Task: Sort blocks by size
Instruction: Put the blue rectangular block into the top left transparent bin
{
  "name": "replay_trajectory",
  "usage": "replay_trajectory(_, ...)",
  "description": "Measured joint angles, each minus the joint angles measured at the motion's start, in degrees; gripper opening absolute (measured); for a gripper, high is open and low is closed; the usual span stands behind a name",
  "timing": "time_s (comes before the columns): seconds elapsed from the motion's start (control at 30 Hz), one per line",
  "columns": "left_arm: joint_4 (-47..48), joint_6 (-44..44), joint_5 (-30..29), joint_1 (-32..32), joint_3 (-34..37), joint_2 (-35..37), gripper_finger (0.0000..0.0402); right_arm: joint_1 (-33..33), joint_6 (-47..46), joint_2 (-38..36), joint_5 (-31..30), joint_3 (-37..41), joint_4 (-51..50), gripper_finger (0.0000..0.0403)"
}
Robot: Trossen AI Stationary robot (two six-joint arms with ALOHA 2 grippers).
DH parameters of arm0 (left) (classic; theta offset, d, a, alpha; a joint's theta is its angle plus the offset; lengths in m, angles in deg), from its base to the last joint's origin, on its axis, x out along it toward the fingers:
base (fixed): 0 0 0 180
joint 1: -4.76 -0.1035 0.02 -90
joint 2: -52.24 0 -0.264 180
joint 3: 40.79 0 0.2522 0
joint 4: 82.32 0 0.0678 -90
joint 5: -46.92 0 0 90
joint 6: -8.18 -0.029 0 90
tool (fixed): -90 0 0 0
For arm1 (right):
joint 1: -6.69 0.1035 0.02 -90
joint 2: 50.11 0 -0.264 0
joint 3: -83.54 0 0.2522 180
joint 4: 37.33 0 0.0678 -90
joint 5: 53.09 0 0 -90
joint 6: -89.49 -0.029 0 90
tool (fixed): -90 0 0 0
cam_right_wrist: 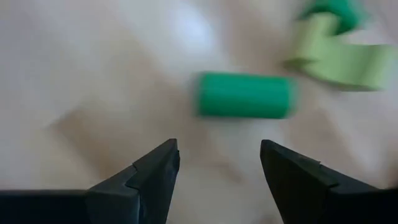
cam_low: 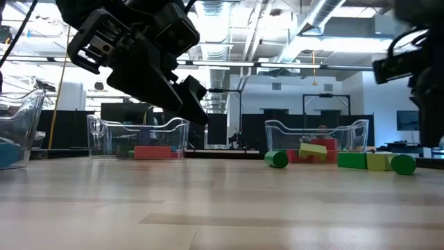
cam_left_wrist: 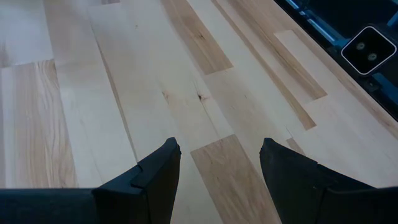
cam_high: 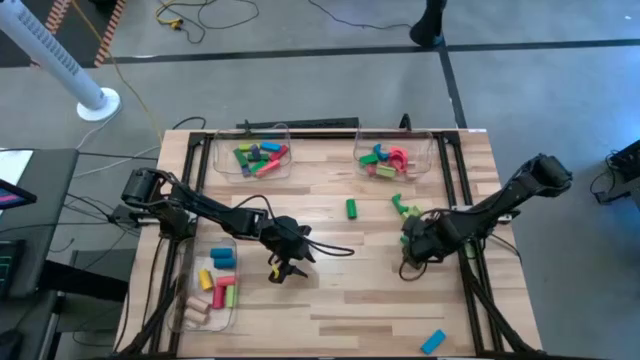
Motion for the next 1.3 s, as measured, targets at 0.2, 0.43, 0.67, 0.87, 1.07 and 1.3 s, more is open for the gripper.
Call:
replay_trajectory(0.2, 0.0, -0.2, 0.0, 0.0, 0.0, 0.0, 0.0212, 6.3, -1.5, 0.1, 0.5, 0.0, 13.8, 0.026)
replay_trajectory(0.43, -0.3, -0.2, 0.0, 0.0, 0.0, 0.0, 0.0212, 13.6, -7.1, 0.2, 0.5, 0.0, 17.5, 0.026)
replay_trajectory(0.67, -0.4, -0.2, 0.0, 0.0, 0.0, 0.0, 0.0212, 20.5, -15.4, 0.2, 0.4, 0.0, 17.4, 0.026)
replay_trajectory(0.87, -1.2, -0.6, -0.1, 0.0, 0.0, 0.0, 0.0212, 24.0, -19.5, 0.2, -0.1, 0.0, 18.8, 0.026)
replay_trajectory(1.07, -1.4, -0.7, -0.1, 0.0, 0.0, 0.0, 0.0212, 26.3, -26.5, 0.3, -0.1, 0.0, 21.0, 0.026)
replay_trajectory(1.3, -2.3, -1.5, -0.1, 0.0, 0.0, 0.0, 0.0212, 27.9, -30.3, 4.4, 0.1, -0.1, 23.9, 0.026)
